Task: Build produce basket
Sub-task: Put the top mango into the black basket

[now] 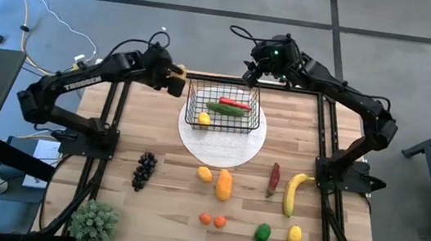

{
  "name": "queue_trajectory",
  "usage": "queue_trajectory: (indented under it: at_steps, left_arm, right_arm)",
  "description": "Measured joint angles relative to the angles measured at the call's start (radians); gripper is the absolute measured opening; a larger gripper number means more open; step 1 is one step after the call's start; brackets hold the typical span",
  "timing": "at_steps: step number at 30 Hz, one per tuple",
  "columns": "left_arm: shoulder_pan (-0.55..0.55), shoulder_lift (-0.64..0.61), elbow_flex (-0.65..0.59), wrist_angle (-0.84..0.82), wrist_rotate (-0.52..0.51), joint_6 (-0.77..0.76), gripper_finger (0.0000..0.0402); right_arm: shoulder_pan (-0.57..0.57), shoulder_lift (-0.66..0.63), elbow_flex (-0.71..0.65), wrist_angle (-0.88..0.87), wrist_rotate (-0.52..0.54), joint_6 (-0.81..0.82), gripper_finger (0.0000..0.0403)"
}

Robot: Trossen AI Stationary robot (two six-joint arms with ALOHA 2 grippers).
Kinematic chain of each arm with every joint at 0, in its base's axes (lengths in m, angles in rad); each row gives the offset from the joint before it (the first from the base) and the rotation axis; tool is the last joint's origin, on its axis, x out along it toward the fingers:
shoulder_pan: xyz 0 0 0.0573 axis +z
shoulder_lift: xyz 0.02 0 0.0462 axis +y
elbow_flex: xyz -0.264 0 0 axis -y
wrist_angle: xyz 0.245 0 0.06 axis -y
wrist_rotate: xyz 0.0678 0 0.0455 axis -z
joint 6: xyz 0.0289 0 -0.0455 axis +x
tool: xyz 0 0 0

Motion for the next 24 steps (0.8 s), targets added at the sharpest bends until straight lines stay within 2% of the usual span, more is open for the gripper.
queue_trajectory:
  at_steps: [6, 12, 17, 24]
  left_arm:
    - [-0.097, 0.011, 0.0, 0.192, -0.007, 0.012, 0.0195]
    - [-0.163, 0.076, 0.0, 0.336, -0.084, 0.077, 0.0195]
    - [-0.186, 0.154, 0.0, 0.364, -0.14, 0.141, 0.0195]
    - [-0.187, 0.262, 0.0, 0.365, -0.125, 0.137, 0.0195]
  right_arm:
    - [0.0, 0.0, 0.0, -0.003, 0.0, 0.0, 0.0151]
    - [0.0, 0.0, 0.0, -0.02, 0.0, 0.0, 0.0151]
    - [0.0, 0.0, 0.0, -0.055, 0.0, 0.0, 0.0151]
    - [0.0, 0.0, 0.0, -0.091, -0.001, 0.0, 0.0151]
